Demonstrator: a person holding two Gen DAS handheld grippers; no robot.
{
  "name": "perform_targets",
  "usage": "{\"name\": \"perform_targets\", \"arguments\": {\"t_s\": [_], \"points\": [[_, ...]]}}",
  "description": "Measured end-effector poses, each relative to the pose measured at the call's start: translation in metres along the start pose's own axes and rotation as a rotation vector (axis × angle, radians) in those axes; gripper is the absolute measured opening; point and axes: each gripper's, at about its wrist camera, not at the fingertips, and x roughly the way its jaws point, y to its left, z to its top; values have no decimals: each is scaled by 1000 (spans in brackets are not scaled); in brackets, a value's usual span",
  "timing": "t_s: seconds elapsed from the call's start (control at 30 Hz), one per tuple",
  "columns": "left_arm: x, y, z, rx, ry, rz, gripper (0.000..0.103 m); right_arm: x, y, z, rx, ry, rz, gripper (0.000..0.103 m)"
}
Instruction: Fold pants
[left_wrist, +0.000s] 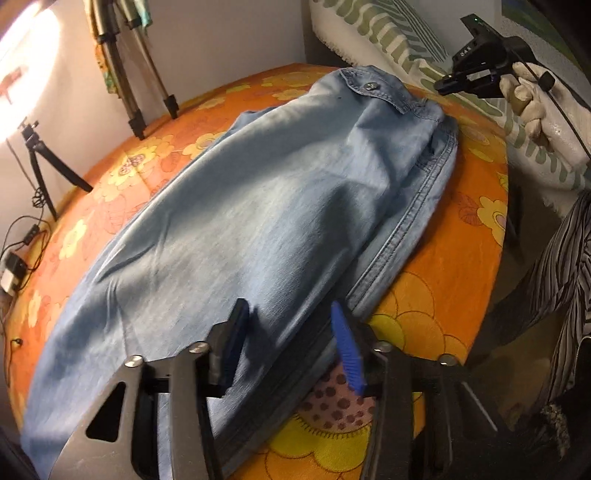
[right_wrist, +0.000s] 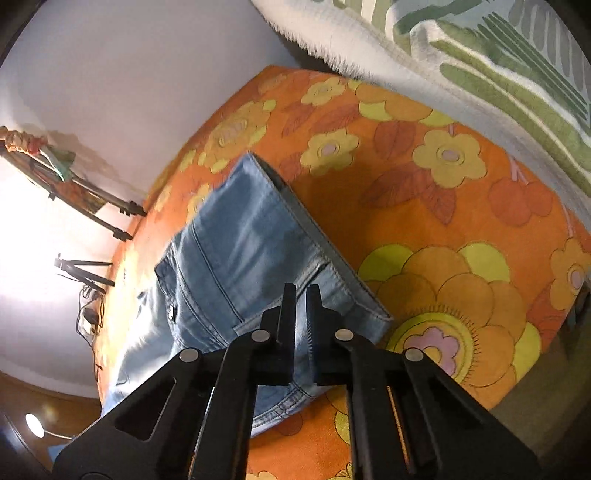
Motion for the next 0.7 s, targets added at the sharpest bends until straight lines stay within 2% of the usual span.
{"name": "perform_targets", "arguments": {"t_s": [0.13, 0.2, 0.23, 0.27, 0.3, 0.5, 0.53, 0.57, 0.63, 0.7], "points": [[2, 9, -3, -34, -3, 6, 21, -4, -2, -1, -10, -1, 8, 6], [3, 11, -2, -49, -10, 4, 13, -3, -5, -5, 13, 14, -15, 19], [3, 12, -1, -57, -15, 1, 12, 0, -8, -6, 24, 28, -24, 37], [3, 13, -1, -63, -18, -1, 11, 3, -11, -8, 39, 41, -31, 46], [3, 14, 0, -66, -21, -1, 10, 5, -14, -10, 55, 49, -33, 46], [2, 15, 1, -73, -36, 0, 8, 24, -16, -13, 83, 80, -11, 45], [2, 15, 1, -74, -36, -3, 8, 27, -14, -13, 82, 80, -15, 37], [2, 15, 1, -76, -40, -4, 7, 30, -13, -12, 80, 73, -29, 22], [0, 15, 1, -77, -46, -8, 6, 33, -9, -12, 64, 66, -44, 11], [-4, 15, 1, -81, -60, -12, 5, 29, -4, -11, 56, 49, -37, 7]]}}
